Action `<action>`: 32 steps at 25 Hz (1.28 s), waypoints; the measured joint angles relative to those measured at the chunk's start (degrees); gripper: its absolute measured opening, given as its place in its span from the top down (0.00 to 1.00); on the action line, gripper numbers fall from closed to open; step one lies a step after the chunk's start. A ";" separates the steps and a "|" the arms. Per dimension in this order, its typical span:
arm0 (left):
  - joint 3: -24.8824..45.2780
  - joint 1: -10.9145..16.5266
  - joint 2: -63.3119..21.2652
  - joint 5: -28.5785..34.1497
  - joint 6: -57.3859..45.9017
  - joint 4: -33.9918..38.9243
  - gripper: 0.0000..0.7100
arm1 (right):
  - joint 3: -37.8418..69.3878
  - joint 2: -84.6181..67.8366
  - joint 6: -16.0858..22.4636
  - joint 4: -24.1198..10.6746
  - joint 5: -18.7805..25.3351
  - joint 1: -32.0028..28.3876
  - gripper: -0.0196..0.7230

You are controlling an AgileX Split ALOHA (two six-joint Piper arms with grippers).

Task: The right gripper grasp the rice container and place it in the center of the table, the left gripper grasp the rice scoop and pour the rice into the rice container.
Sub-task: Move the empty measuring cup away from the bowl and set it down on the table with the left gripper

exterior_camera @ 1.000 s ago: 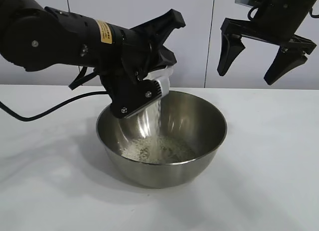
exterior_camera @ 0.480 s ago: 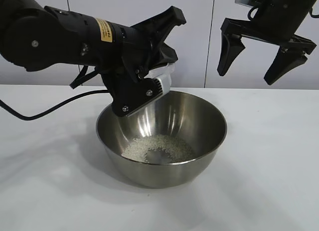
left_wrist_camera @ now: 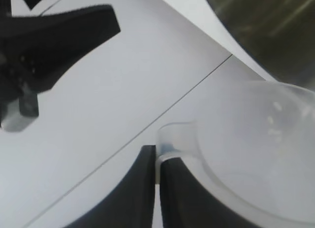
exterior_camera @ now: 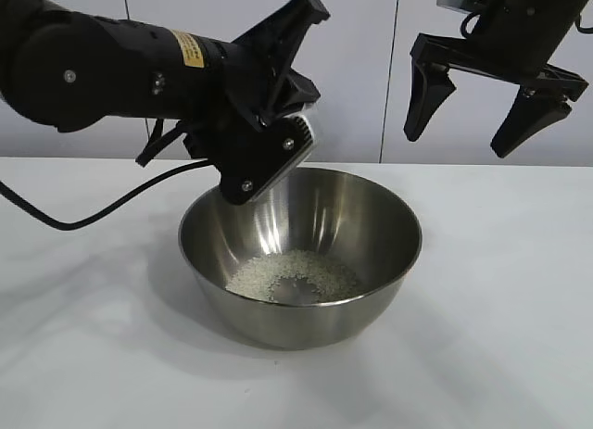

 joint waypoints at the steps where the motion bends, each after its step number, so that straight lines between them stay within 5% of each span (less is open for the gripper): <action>1: 0.85 0.00 0.00 -3.13 -2.74 -1.85 0.98 | 0.00 0.00 0.00 0.00 0.00 0.00 0.04; 6: 6.15 -0.89 0.00 -16.06 -19.21 -11.15 0.98 | 0.00 0.00 0.00 0.00 -0.26 0.00 0.04; 11: 9.32 -5.33 0.00 -24.72 -28.57 -20.02 0.98 | 0.00 0.00 0.00 0.00 -0.50 0.00 0.04; 22: 9.48 -13.28 -1.32 -29.87 -46.00 -42.01 0.98 | 0.00 0.00 0.05 0.11 -0.69 0.00 0.04; 32: 14.76 -13.72 -17.46 -31.51 -72.87 -52.21 0.98 | 0.00 0.00 0.75 0.40 -0.74 0.00 0.04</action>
